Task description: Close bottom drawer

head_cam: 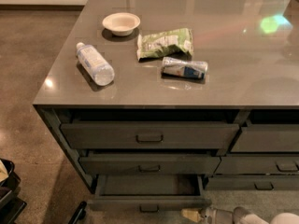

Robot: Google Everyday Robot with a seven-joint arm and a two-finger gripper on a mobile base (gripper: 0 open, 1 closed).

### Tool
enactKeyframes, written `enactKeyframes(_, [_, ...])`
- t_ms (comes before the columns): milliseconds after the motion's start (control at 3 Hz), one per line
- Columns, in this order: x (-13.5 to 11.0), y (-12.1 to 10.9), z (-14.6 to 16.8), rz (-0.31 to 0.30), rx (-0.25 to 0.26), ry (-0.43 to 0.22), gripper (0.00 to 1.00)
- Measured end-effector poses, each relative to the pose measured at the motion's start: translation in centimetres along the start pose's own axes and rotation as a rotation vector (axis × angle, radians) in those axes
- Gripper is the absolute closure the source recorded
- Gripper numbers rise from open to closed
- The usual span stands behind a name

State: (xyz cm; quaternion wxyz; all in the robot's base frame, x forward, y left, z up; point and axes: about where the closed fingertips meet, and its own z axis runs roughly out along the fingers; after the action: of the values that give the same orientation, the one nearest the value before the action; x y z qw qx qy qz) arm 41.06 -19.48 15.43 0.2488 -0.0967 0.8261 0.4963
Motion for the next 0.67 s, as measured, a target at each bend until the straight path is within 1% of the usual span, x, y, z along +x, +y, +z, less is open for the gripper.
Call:
enactKeyframes(333, [-3.6,-0.6,0.6,-0.053,0.008,-0.073,1.0])
enactKeyframes(667, [-6.4,-0.8,1.2,-0.096,0.013,-0.122,1.0])
